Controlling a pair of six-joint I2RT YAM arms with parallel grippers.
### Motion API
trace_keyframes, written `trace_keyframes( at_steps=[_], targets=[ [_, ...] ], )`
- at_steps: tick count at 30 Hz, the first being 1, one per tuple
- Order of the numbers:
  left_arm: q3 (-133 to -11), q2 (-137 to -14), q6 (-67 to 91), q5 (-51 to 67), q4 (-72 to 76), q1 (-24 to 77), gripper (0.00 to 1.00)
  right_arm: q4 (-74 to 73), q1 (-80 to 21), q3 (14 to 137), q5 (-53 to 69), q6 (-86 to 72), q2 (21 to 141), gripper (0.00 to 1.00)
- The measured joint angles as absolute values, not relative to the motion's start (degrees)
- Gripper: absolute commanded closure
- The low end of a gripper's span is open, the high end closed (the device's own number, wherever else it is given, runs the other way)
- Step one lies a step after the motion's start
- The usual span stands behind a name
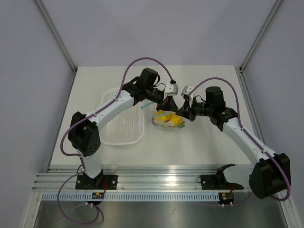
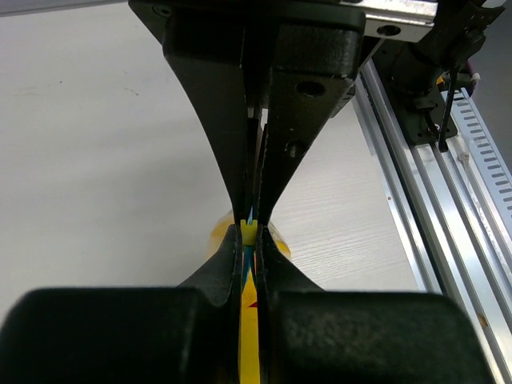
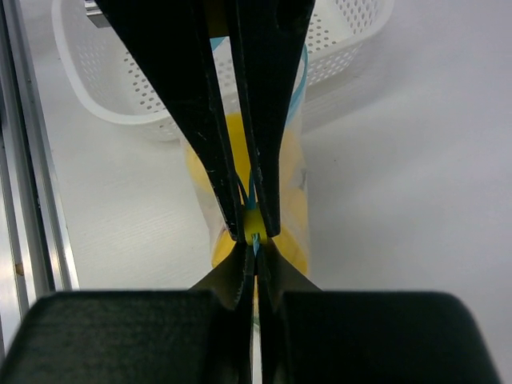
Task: Place the food in the zip-top bag and seal the zipper
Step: Zip the zipper food storage bag at the center of the board.
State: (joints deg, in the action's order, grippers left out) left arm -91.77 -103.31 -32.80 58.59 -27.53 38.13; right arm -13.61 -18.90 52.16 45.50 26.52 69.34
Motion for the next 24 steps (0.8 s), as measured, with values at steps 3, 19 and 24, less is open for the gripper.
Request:
trace_keyframes(
  at_steps=[3,19,24],
  targets=[
    [-91.77,-103.31,-33.67,58.70,-27.64,38.13,1.00,-13.63,-19.00,52.14,44.31,26.15,68.90,0.84],
    [-91.70,-103.31,-35.55,58.94,-30.26,37.67,1.00,-13.45,-19.05,51.99,44.03,24.62,66.92,1.00],
    [-91.70,-103.31,-35.70,58.98,-30.33,37.54,1.00,-12.71,-19.11,51.35,42.76,24.45,66.13,1.00]
  ],
)
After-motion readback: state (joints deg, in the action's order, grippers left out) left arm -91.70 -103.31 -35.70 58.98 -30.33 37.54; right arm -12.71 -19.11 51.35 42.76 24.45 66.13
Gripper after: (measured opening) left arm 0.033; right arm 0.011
